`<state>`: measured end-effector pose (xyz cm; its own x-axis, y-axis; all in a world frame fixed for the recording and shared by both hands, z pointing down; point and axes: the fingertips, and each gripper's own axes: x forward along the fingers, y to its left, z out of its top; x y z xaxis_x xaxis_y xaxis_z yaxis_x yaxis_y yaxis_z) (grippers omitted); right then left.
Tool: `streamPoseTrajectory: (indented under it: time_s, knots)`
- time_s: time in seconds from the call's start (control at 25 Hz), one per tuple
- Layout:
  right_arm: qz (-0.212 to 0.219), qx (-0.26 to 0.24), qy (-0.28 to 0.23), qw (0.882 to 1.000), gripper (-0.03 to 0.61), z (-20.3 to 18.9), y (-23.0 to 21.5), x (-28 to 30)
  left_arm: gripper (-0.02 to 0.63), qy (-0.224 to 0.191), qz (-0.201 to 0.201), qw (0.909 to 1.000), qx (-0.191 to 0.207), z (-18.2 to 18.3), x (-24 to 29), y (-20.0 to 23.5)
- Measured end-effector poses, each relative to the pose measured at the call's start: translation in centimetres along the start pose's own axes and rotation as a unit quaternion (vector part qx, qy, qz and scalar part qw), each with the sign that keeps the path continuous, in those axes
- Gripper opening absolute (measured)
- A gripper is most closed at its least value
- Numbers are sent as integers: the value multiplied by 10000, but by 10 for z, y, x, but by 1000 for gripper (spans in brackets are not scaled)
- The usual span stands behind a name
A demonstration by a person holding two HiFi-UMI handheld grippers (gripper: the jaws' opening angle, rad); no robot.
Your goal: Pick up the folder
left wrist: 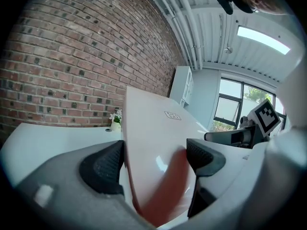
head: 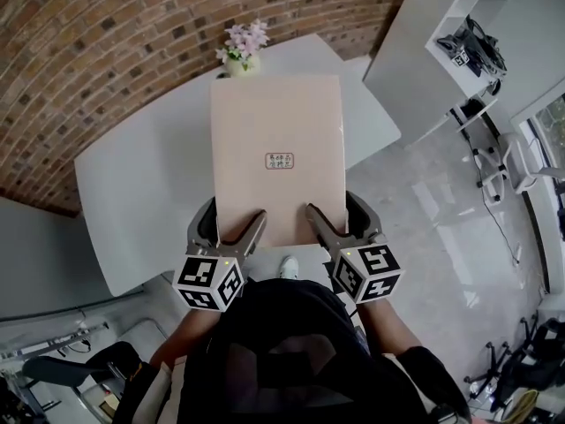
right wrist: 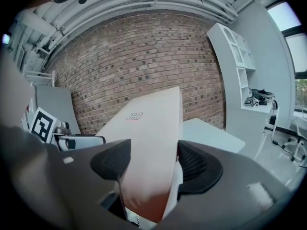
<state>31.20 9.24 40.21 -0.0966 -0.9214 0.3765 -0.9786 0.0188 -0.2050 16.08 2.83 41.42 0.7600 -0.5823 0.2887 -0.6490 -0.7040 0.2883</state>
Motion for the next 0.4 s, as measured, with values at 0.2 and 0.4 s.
streamPoseTrajectory:
  time_s: [0.2,0.4]
  knots:
    - [55,-31,-60,10000,313,1,3,-3,417,-1,50,10000,46,1,-5,-1]
    - [75,-51,-83,9999,313,-1,3,-3,417,-16,77,10000,32,-2,-7,-2]
